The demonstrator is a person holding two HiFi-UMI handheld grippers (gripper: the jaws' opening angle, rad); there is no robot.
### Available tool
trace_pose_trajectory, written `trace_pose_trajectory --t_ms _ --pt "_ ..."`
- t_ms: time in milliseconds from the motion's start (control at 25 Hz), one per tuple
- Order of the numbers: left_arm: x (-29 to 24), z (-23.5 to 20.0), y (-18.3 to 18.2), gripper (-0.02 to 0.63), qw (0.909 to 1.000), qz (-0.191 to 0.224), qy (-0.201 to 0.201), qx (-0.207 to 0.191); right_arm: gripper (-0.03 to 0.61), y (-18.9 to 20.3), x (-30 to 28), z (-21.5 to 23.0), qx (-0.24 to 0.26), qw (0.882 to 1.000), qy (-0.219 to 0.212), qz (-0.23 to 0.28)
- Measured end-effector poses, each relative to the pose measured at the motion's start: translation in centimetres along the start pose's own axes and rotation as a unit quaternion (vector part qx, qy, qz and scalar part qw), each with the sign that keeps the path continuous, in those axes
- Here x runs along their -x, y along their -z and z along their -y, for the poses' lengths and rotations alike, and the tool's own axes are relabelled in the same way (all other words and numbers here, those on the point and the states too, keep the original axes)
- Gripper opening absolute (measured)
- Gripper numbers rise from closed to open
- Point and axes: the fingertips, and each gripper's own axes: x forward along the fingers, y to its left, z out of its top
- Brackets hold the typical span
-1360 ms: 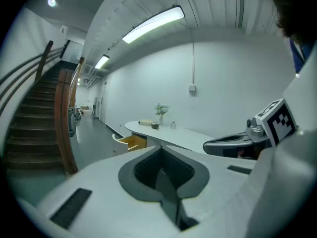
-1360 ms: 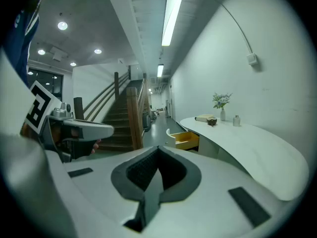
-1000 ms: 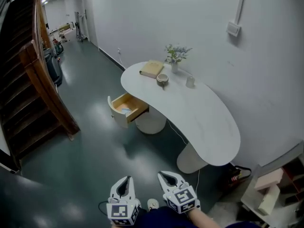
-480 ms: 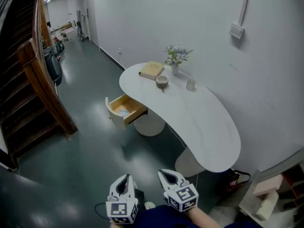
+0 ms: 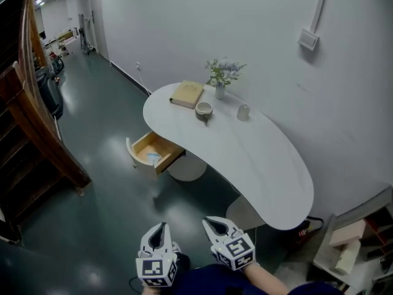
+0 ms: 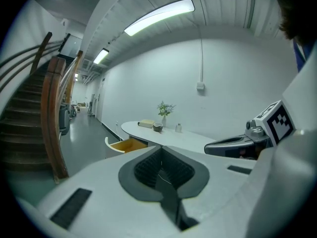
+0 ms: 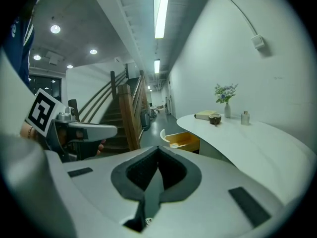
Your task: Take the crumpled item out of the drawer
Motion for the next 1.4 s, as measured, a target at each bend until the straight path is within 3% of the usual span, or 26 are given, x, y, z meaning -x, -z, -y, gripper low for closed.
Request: trace_pose_trajectory --t_ms 320,520,680,800,960,1160,1400 --pt "-4.3 -6.5 -0.3 0.005 0.9997 -0.018 0.013 0.006 0.008 -1.0 -6.2 -0.3 -0.010 1.000 0.011 -0.023" --pt "-6.7 -9.3 -0.9 0.005 0.9991 -0.025 0.032 -0.010 0.008 -1.9 -8.9 0.0 -0.022 0.999 0.031 -0.024" --pt "-8.0 -10.4 -1.1 0.005 0.9990 -0.027 0.034 -0.005 0.008 -1.5 -9.8 0.5 -0.056 0.997 0.040 -0.025" --pt "-8.4 -10.5 -1.3 0.005 0.9986 -0.027 0.044 -0.008 0.008 -1.0 -10.5 0.6 -0.024 0.997 0.053 -0.041" --pt "-8.9 -11.9 -1.2 0.005 0.9992 -0.035 0.009 -0.017 0.008 -1.3 -12.1 0.3 -0.004 0.998 0.047 -0.048" --pt "-9.6 -14.3 -1.3 0.005 0.9992 -0.036 -0.018 0.001 0.008 -1.8 -15.9 0.3 -0.002 0.999 0.004 -0.046" --pt "-12.8 -17.5 -3.8 0.005 0.9972 -0.024 -0.068 0.018 0.008 -4.2 -22.2 1.0 0.069 0.995 -0.056 -0.054"
